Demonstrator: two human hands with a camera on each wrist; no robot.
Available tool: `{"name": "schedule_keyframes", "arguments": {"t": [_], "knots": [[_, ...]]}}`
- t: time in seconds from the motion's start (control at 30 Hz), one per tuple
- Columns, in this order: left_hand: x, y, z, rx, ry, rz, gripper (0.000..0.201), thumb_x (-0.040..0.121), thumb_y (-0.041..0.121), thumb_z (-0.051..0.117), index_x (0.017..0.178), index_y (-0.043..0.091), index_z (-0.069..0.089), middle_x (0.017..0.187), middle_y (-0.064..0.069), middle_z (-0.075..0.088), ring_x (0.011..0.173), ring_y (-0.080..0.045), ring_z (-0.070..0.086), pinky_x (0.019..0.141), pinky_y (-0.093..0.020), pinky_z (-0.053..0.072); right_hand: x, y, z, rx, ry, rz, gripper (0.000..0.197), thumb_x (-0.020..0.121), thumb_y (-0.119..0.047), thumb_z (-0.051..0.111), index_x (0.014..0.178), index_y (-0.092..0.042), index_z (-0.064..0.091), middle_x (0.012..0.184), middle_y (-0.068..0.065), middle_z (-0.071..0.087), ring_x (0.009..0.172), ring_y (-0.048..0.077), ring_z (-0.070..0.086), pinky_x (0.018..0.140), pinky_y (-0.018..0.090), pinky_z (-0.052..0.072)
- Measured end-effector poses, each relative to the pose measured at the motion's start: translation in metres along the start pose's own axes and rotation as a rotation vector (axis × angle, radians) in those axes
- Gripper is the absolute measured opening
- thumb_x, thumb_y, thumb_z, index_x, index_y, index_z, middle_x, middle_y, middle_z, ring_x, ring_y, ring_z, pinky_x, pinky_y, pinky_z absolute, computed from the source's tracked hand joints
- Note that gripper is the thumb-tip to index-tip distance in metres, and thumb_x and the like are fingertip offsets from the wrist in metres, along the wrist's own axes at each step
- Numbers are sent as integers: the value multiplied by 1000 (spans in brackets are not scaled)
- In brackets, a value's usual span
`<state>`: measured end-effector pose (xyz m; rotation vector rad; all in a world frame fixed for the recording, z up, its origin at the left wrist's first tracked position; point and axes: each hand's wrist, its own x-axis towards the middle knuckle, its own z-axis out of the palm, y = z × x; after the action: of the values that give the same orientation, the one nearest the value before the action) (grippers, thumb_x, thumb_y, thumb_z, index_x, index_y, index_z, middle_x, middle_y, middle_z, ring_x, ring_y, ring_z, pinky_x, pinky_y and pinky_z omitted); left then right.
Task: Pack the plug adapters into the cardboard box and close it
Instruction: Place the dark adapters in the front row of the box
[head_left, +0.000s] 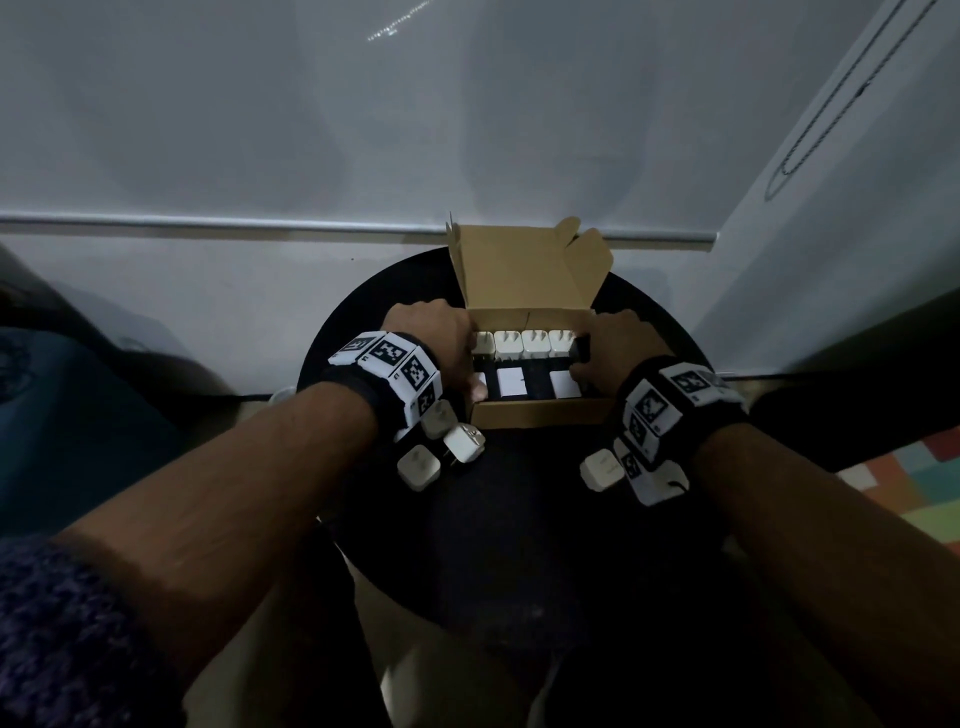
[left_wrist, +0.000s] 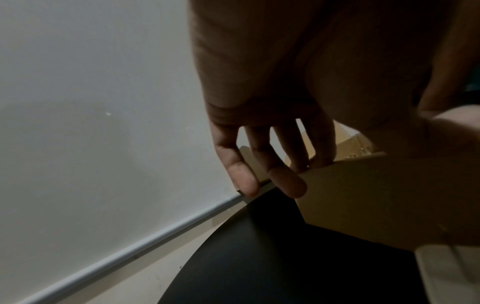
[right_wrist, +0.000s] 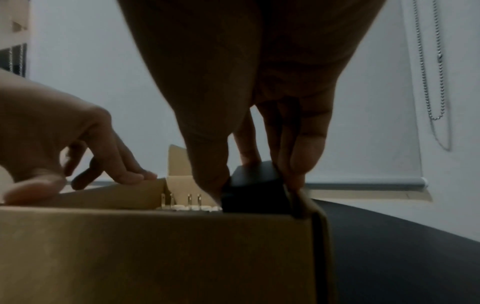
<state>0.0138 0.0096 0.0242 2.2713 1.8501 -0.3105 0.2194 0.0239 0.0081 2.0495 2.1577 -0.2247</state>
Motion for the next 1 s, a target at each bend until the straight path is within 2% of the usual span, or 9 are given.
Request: {"name": "schedule_keyframes", "arguments": {"t": [0.1, 0.23, 0.37, 0.47, 0.57, 0.63, 0.83, 0.93, 1.0], "knots": [[1, 0, 1, -6, -8, -1, 57, 64, 67, 74, 102, 25, 63, 66, 5, 47, 70, -21, 53, 65, -31, 40, 2, 2, 5, -36, -56, 4, 47, 79, -33, 69, 117, -8, 54, 115, 16, 59, 100, 34, 61, 71, 35, 49], [0, -1, 0, 1, -7, -3, 56, 65, 67, 74, 100, 24, 62, 66, 5, 44, 71, -21, 51, 66, -32, 40, 1, 1, 8, -60, -116, 16, 42, 84, -32, 62, 115, -5, 57, 120, 17, 56, 105, 34, 58, 84, 39, 52], [1, -1, 1, 4, -1, -3, 56, 66, 67, 73, 98, 24, 60, 66, 5, 44, 71, -21, 51, 66, -32, 39, -6, 8, 4, -137, -158, 35, 53, 88, -38, 58, 132, -12, 45, 132, 14, 45, 123, 34, 45, 99, 47, 39], [1, -1, 2, 6, -6, 0, 56, 66, 68, 73, 99, 24, 60, 67, 5, 45, 72, -21, 52, 66, -32, 40, -6, 15, -1, -216, -203, 20, 57, 88, -41, 59, 139, -23, 42, 138, 13, 40, 130, 34, 36, 106, 50, 33], [3, -1, 1, 6, -10, 4, 55, 66, 67, 73, 99, 25, 61, 67, 5, 45, 73, -21, 53, 67, -32, 42, -8, 15, -4, -162, -226, 18, 56, 86, -39, 62, 138, -32, 43, 137, 12, 40, 130, 34, 36, 104, 49, 35], [3, -1, 2, 10, -6, 3, 58, 65, 68, 73, 103, 25, 63, 68, 5, 47, 73, -21, 54, 66, -31, 41, -13, 15, -3, -116, -221, 12, 54, 86, -37, 61, 137, -32, 44, 133, 13, 41, 126, 34, 39, 101, 48, 40], [2, -2, 4, 33, 20, 7, 63, 63, 71, 72, 105, 26, 61, 66, 6, 44, 71, -21, 52, 64, -31, 41, -61, 25, -3, 159, 38, -30, 24, 89, -23, 53, 110, -24, 66, 112, 7, 55, 102, 27, 58, 90, 38, 49], [3, -1, 2, 39, 10, -2, 61, 63, 71, 72, 103, 26, 62, 69, 5, 47, 72, -21, 54, 65, -31, 42, -94, 29, 7, 149, -48, -86, 22, 89, -26, 53, 104, -31, 67, 110, -1, 56, 102, 22, 60, 85, 33, 48], [3, 0, 2, 43, 5, -3, 59, 63, 70, 72, 103, 28, 63, 70, 5, 48, 72, -20, 54, 65, -30, 43, -109, 30, 17, 150, -100, -110, 27, 86, -34, 56, 112, -35, 63, 117, -6, 54, 107, 18, 58, 88, 34, 49]]}}
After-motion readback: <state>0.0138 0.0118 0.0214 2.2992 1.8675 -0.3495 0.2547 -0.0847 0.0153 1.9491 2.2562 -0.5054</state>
